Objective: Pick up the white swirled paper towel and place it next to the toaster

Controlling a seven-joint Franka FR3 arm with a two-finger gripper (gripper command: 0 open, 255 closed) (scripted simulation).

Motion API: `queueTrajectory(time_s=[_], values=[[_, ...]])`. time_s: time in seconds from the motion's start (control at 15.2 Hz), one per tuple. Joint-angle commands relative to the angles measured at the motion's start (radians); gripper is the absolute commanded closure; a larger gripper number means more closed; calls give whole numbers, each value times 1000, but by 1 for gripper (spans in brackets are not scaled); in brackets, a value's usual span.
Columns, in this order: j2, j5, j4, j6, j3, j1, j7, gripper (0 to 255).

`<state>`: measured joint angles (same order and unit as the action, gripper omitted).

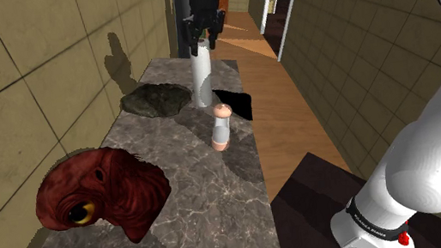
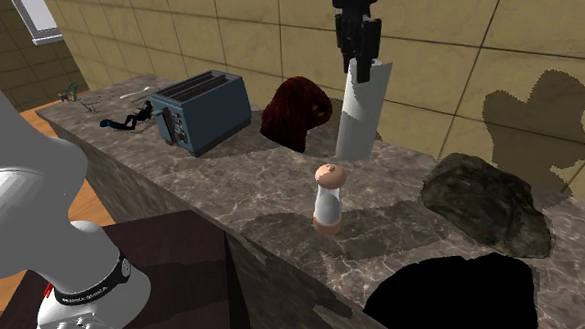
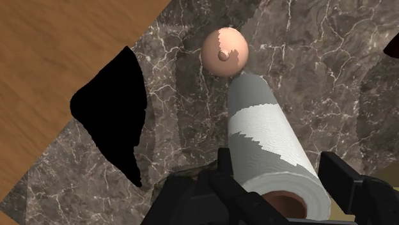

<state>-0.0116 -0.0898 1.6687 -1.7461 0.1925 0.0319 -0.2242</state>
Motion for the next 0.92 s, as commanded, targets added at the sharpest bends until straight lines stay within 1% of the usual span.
queueTrajectory(time_s=[0.0, 0.86], values=[[6, -1, -40, 34, 1, -1, 1, 255], [69, -14, -297, 230, 7, -8, 7, 255]])
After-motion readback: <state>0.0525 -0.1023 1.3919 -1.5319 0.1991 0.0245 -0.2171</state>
